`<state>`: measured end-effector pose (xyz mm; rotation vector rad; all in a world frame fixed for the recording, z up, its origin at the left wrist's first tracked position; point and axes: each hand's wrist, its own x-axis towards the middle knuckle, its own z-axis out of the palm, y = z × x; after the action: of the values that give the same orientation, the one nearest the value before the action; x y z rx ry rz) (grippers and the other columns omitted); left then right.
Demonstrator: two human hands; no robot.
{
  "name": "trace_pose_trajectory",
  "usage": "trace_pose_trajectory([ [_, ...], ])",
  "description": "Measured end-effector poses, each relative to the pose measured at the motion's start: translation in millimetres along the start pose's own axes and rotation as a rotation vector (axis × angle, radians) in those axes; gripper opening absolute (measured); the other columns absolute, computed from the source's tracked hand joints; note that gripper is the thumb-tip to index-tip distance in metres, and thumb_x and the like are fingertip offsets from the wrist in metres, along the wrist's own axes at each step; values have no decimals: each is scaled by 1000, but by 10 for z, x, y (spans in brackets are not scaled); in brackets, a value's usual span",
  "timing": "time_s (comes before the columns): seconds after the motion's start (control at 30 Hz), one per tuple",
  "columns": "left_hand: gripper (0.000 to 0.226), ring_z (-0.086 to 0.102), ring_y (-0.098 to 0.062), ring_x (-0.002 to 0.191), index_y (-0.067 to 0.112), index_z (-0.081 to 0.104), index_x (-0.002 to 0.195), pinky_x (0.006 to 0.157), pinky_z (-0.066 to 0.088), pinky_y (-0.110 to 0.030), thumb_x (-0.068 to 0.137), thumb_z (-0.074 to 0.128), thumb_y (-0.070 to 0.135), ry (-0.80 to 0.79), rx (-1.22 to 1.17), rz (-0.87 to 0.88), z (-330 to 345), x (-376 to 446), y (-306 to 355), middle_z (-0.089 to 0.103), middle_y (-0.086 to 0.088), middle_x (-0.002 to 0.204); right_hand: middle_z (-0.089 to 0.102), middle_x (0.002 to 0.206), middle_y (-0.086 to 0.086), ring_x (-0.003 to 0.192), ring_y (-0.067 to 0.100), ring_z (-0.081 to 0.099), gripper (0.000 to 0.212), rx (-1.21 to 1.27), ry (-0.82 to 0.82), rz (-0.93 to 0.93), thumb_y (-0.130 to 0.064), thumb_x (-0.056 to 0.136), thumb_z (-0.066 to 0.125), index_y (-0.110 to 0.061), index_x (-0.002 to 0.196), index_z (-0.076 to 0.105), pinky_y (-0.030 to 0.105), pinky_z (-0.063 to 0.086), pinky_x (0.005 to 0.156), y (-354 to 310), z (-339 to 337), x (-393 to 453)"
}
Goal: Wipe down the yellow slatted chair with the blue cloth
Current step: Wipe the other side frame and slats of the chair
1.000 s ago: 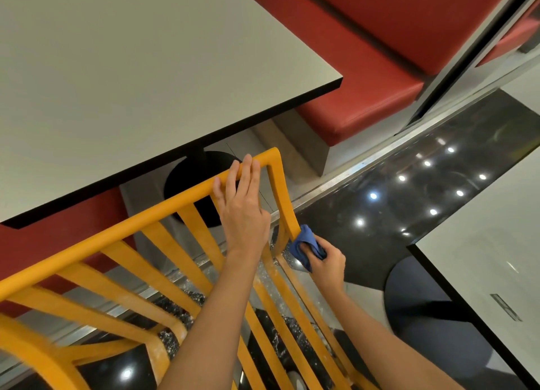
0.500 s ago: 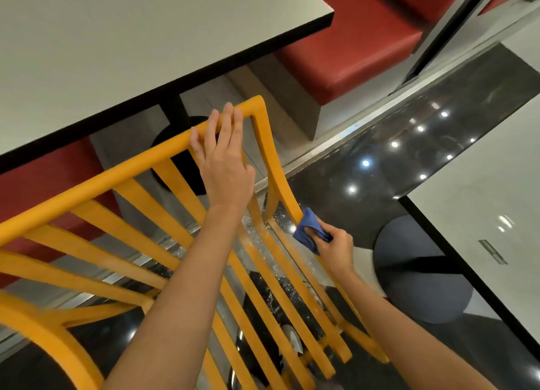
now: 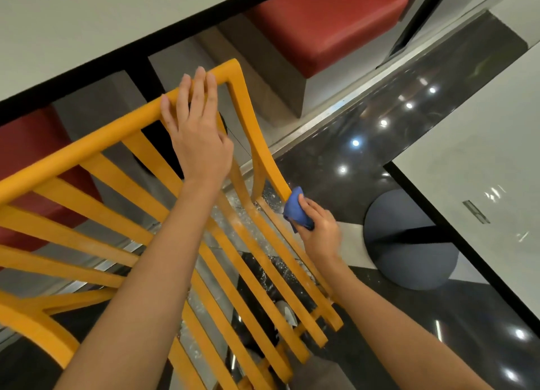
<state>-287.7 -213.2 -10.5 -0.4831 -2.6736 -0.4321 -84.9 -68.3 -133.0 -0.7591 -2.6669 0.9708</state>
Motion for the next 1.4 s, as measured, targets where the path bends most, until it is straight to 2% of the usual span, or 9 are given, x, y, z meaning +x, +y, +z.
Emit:
trace_pose_trajectory([
  [0.13, 77, 18, -23, 149, 16, 26, 154, 121, 2, -50, 81, 46, 3, 7, -22, -40, -3, 15, 83, 26, 0, 161, 70, 115, 11, 103, 29, 65, 47, 4, 73, 19, -15, 75, 82, -12, 120, 68, 48, 56, 86, 28, 34, 31],
  [0.23, 80, 17, -24, 150, 16, 23, 155, 121, 2, -50, 80, 49, 4, -26, 12, -18, -24, 6, 40, 23, -1, 162, 73, 107, 11, 90, 29, 69, 42, -47, 136, -87, -17, 73, 83, -10, 113, 71, 44, 59, 77, -136, 242, 258],
  [0.43, 79, 15, -23, 150, 17, 17, 156, 122, 4, -50, 83, 46, 4, -55, 62, 40, -48, 2, -15, 19, 0, 163, 66, 124, 9, 103, 30, 64, 53, -154, 130, -120, -14, 67, 87, -18, 117, 69, 44, 55, 84, 220, 124, -191],
  [0.57, 78, 14, -22, 150, 17, 17, 156, 121, 1, -50, 84, 43, 5, -48, 63, 24, -42, -11, 24, 18, 0, 163, 68, 119, 6, 99, 28, 65, 53, -208, 166, -87, -14, 62, 90, -18, 112, 71, 45, 56, 80, 553, -167, -679],
  [0.83, 78, 9, -21, 151, 19, 12, 157, 122, 1, -49, 87, 46, 5, -80, 73, 15, -78, -1, 4, 13, 1, 164, 63, 128, 8, 111, 29, 59, 46, -107, 45, -30, -15, 74, 82, -14, 118, 66, 44, 46, 93, 58, 130, -119],
  [1.03, 84, 0, -29, 151, 16, 5, 156, 121, 4, -55, 89, 55, 10, -131, 176, 94, -90, -260, 211, 3, -5, 165, 61, 131, 6, 113, 28, 59, 57, -145, 38, 17, -9, 69, 84, -17, 122, 64, 45, 53, 89, 446, -247, -696],
  [1.2, 59, 20, -22, 149, 14, 25, 154, 121, 11, -46, 99, 46, 13, -472, -136, 427, 304, -1298, 707, 32, -5, 158, 64, 118, 1, 103, 21, 59, 60, -35, -58, 106, -21, 77, 77, -28, 132, 51, 36, 49, 82, 316, -247, -445],
  [1.3, 44, 30, -20, 146, 9, 40, 147, 121, 10, -37, 105, 37, 22, -626, -296, 368, 502, -1800, 818, 47, -7, 149, 69, 107, 2, 93, 18, 64, 48, 189, -77, 266, -29, 86, 69, -31, 132, 53, 34, 53, 77, 343, -262, -243],
  [1.4, 46, 21, -22, 149, 10, 35, 150, 124, 10, -39, 107, 32, 26, -711, -284, 314, 555, -2018, 830, 34, -8, 157, 72, 93, 2, 87, 20, 66, 19, 207, -76, 327, -25, 90, 65, -19, 107, 69, 42, 55, 77, 507, -376, -331],
])
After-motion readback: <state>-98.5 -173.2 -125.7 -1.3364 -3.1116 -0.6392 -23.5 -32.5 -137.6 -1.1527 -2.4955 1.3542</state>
